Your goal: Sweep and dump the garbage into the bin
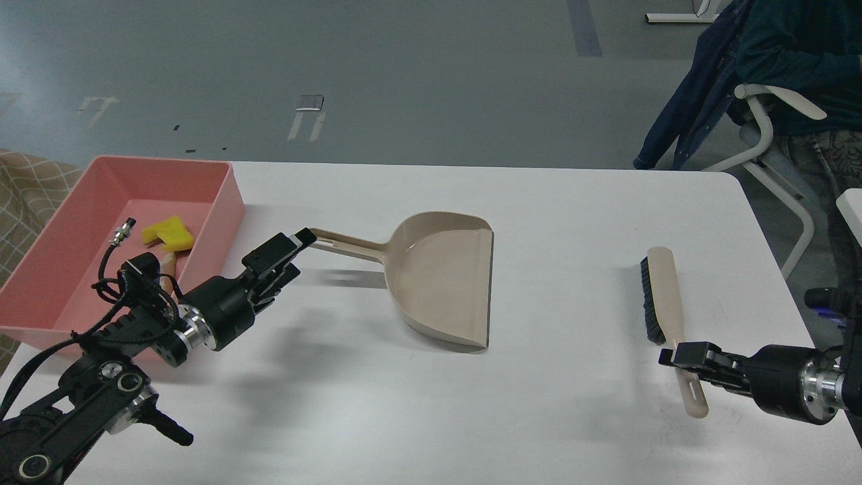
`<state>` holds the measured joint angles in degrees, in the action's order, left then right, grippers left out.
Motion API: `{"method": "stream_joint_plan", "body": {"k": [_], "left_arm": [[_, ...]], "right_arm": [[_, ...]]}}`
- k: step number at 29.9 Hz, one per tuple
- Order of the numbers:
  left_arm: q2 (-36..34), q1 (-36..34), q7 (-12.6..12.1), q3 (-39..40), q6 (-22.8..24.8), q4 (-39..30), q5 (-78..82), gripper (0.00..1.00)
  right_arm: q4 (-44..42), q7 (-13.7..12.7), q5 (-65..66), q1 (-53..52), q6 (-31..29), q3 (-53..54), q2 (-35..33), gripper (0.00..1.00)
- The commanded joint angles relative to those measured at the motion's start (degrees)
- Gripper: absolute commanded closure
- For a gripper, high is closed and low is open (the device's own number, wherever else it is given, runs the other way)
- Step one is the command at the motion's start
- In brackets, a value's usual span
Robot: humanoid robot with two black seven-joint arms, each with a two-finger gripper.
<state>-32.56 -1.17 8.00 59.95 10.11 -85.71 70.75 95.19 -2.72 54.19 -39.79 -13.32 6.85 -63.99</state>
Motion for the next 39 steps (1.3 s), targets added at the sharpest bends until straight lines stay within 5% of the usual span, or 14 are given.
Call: {"method": "stream_joint_plan", "body": {"k": [1,10,20,27,32,35,39], "left_arm": [[-0.13,0.03,0.0,0.0,0.0,-0.24,0.0,0.03],[-1.98,0.82,0.0,0.7,1.75,-3.67,-0.18,0.03],[-5.93,1.53,-0.09,4.82,4.83,-7.54,-3.25,0.03],[-7.96,-1.19,-0.09,15.36,8.26,-7.19,-9.22,0.03],[-7.96,-7.43,-0.35,18.28,8.0,-5.7,-12.74,0.03],[-7.87,-14.44,-0.61,18.1,7.91,-2.37,-14.5,0.03],[-7.17,-22.53,-0.7,17.22,8.17,3.51,-14.68,0.03]], "right_arm": [[0.08,-0.09,-0.05,-0.02,0.05,0.0,-0.08,0.3],[0.88,0.0,-0.22,0.07,-0.47,0.79,-4.2,0.06],[2.02,0.61,-0.22,-0.11,-0.13,3.16,-8.87,0.04],[-0.79,0.79,-0.31,-0.11,0.66,17.99,-11.59,0.04],[-4.74,1.58,-4.08,-0.11,3.74,28.12,-8.53,0.04],[-10.44,4.21,-11.19,-0.2,3.74,35.57,-2.74,0.04],[-18.26,4.48,-12.53,-0.37,2.95,45.85,6.56,0.04]]}}
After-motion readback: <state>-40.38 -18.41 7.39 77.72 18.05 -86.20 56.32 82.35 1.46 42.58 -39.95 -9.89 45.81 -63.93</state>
